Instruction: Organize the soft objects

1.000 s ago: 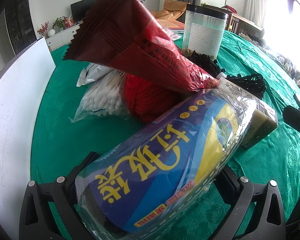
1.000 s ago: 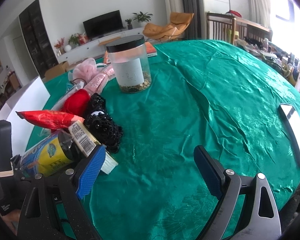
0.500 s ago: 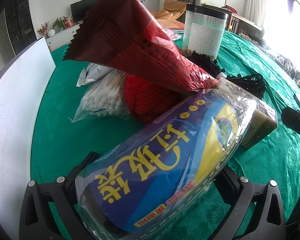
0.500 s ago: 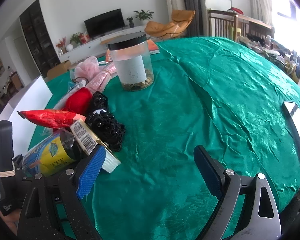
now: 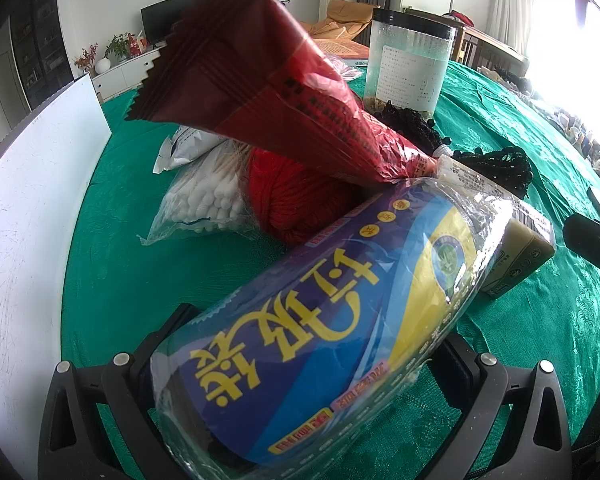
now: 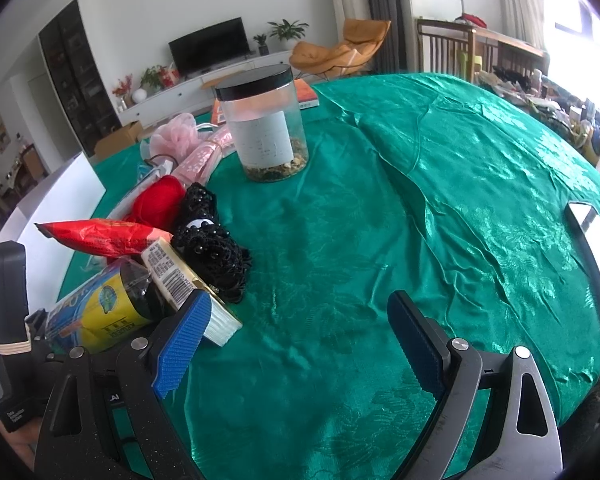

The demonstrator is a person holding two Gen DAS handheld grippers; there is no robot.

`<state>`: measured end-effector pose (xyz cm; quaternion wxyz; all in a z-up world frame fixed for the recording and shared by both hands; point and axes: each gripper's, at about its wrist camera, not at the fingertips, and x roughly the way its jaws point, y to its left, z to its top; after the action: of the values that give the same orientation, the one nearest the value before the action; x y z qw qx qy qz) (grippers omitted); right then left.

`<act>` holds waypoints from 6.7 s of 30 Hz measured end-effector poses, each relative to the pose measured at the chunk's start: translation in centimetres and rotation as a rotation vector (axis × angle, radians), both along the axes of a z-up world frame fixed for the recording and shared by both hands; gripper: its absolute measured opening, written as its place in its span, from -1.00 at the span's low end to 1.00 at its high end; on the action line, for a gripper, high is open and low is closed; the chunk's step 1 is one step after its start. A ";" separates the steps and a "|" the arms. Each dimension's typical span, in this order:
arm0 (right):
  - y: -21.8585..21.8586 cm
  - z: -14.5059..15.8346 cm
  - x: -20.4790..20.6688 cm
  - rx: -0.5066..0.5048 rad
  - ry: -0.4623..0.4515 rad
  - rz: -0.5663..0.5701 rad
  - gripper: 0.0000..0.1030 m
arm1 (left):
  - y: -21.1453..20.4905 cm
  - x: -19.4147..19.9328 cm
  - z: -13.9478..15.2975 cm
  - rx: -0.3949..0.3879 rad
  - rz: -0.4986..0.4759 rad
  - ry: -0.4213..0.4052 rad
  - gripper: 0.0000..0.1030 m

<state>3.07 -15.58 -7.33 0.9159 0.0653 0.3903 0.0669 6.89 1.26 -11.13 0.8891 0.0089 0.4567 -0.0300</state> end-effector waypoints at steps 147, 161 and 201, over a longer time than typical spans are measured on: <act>0.2 -0.1 -0.2 0.011 0.007 -0.006 0.78 | 0.0 -0.2 0.0 0.004 0.002 -0.001 1.00; -1.1 -0.3 -0.2 0.100 0.040 -0.041 0.78 | 3.4 -5.0 2.1 -0.122 0.013 0.037 1.00; -10.5 -0.3 10.6 0.503 0.215 0.073 -0.48 | 4.0 -7.1 4.6 -0.131 -0.023 0.010 0.32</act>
<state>13.71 -26.04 -7.62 0.8213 0.2835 0.4583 0.1873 -0.18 5.30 -6.55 0.8852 -0.0440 0.4579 -0.0700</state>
